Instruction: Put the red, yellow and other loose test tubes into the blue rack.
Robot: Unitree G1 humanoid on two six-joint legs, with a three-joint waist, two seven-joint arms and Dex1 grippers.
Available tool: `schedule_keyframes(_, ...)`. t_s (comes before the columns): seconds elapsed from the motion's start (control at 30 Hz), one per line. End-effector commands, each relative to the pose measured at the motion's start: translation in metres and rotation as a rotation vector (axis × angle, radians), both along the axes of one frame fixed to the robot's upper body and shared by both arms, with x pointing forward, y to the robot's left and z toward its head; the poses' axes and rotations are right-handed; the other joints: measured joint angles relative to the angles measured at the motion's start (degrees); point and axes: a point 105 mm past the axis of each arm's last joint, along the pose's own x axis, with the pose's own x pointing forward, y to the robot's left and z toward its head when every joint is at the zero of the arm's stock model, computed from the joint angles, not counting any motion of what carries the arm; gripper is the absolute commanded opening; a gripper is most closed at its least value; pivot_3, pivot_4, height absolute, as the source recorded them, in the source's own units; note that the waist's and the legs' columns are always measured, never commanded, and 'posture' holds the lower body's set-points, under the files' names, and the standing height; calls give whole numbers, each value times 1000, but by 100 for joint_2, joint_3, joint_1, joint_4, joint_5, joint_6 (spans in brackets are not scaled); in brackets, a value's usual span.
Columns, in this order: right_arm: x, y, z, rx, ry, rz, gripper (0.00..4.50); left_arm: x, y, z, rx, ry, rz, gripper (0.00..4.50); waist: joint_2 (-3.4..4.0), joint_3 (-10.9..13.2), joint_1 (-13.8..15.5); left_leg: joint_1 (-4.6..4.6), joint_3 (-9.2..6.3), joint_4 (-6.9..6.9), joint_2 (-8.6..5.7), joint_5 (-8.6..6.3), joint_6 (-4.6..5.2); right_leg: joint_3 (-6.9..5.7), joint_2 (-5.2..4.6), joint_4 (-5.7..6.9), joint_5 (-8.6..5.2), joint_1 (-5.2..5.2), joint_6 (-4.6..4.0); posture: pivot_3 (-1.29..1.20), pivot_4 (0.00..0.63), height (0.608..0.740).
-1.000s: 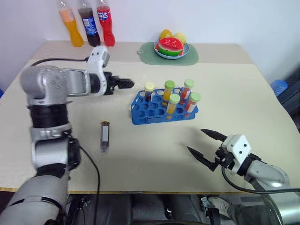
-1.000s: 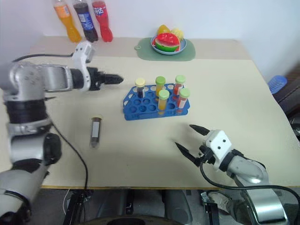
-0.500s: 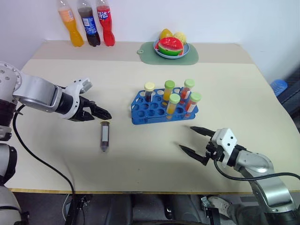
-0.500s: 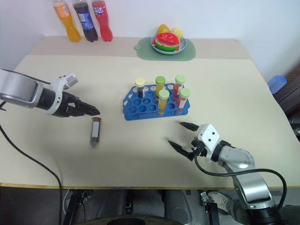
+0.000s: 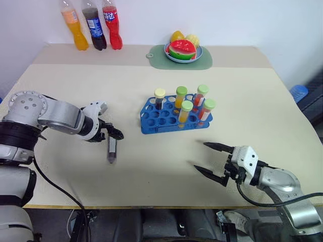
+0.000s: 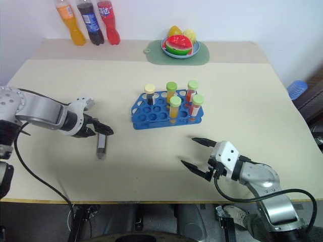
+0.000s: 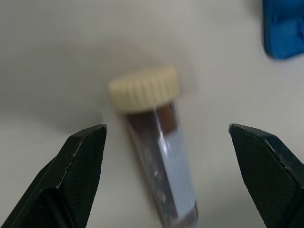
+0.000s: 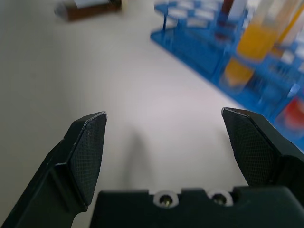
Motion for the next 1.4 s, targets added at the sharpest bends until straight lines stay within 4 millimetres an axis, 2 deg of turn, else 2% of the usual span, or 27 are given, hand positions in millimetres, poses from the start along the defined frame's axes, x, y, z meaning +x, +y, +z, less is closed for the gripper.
schedule_keyframes(0.03,-3,3,18,2,-82,27,4307,8,-5,3,8,-55,62,4238,0,-1,2,0,0,0,0,0,0,0,-1,0,0,0,0,0,150,740)
schedule_keyframes(0.17,-4,4,21,0,-89,27,4307,11,-20,-7,9,-49,95,4238,6,-6,33,2,-1,2,-2,2,-3,1,-2,-1,1,5,0,0,150,740)
schedule_keyframes(0.23,-4,5,22,0,-90,27,4307,10,-21,-12,16,-41,109,4238,12,-9,72,7,1,2,-4,2,-3,1,-4,-2,1,11,0,0,150,740)
schedule_keyframes(0.33,-4,4,23,-3,-91,26,4307,7,-14,-19,49,-24,138,3408,15,-13,110,12,2,2,-5,2,-3,2,-4,-3,0,15,0,0,150,740)
schedule_keyframes(0.47,-5,4,22,-2,-87,23,4307,5,-13,-17,52,-40,133,1369,16,-14,123,14,3,2,-6,2,-4,2,-3,-3,0,17,-1,0,150,740)
schedule_keyframes(0.5,-4,4,22,-2,-85,22,4307,5,-13,-15,52,-48,121,1184,15,-14,124,15,3,2,-6,2,-4,3,-3,-4,0,19,-1,0,150,740)
schedule_keyframes(0.6,-4,4,21,-1,-81,21,4307,5,-14,-8,43,-70,92,1172,15,-14,124,14,4,2,-6,2,-5,2,-3,-8,-2,20,-4,0,150,740)
schedule_keyframes(0.8,3,3,20,1,-76,23,4307,5,-11,30,2,-177,-9,1172,11,-11,108,12,1,0,-4,4,-8,2,3,-7,-3,15,-8,0,150,740)
schedule_keyframes(0.97,8,4,20,4,-76,30,4307,10,-25,78,-26,-440,-39,1172,11,-11,133,7,4,0,-5,4,-9,2,-3,-17,-10,17,-21,0,150,740)
schedule_keyframes(1.07,10,3,22,2,-77,32,4307,2,-45,100,-113,-662,-161,1172,12,-11,123,5,6,0,-6,5,-10,2,-3,-19,-10,15,-21,0,150,740)
schedule_keyframes(1.13,11,1,23,-4,-77,31,4307,-8,-55,104,-208,-740,-262,1172,17,-12,99,8,13,-6,-5,8,-16,4,-2,-20,-11,14,-21,0,150,740)
schedule_keyframes(1.17,11,0,24,-5,-77,30,4307,-14,-57,101,-256,-736,-301,1172,17,-12,93,10,15,-9,-5,21,-38,6,0,-20,-11,13,-22,0,150,740)
schedule_keyframes(1.3,12,-7,25,-15,-81,3,4307,-29,-59,91,-418,-784,-421,1172,18,-12,77,13,14,-13,-2,13,-24,8,5,-18,-11,12,-23,0,150,740)
schedule_keyframes(1.4,12,-8,26,-18,-88,-17,4307,-28,-60,96,-443,-987,-449,1172,17,-12,102,11,15,-12,-1,13,-24,10,4,-20,-13,11,-26,0,150,740)
